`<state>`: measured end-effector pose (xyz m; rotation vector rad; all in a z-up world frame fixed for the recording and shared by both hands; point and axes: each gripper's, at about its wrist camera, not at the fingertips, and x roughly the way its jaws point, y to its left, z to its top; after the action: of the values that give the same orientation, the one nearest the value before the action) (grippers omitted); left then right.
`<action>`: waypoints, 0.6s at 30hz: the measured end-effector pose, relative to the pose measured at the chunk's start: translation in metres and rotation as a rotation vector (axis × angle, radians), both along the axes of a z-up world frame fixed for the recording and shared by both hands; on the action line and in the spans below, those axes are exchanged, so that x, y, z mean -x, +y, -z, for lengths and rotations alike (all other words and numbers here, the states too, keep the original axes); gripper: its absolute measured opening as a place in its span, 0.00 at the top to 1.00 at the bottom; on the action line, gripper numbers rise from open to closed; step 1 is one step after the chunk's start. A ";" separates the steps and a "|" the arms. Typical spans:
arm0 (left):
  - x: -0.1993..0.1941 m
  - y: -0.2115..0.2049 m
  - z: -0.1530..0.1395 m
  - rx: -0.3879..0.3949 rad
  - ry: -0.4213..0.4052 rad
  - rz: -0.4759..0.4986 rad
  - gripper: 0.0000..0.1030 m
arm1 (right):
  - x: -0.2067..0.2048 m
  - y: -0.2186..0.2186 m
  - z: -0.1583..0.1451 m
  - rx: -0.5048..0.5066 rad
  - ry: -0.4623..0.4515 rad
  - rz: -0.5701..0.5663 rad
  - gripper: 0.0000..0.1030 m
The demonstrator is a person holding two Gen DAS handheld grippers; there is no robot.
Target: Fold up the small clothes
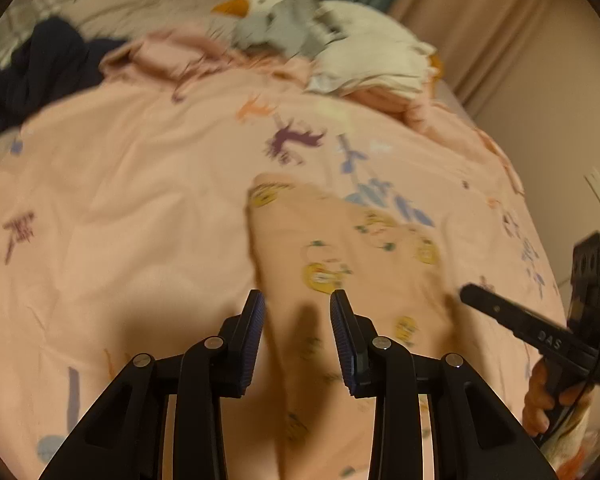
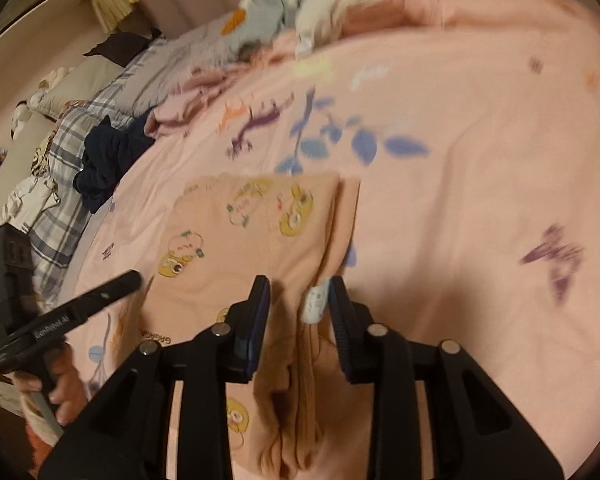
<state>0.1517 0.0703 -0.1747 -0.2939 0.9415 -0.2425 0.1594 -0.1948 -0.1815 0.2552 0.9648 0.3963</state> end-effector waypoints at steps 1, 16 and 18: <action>0.004 -0.004 -0.004 0.009 -0.014 0.008 0.69 | 0.004 0.004 -0.006 0.005 -0.022 -0.017 0.82; -0.006 -0.016 0.046 -0.057 0.067 0.067 0.69 | 0.011 0.014 0.047 0.040 0.085 -0.089 1.00; 0.002 -0.013 0.040 -0.056 0.073 0.035 0.69 | 0.018 0.015 0.040 0.053 0.082 -0.083 1.00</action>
<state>0.1502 0.0574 -0.2145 -0.2366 1.0241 -0.2383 0.1418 -0.1801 -0.2219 0.1845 1.0671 0.4386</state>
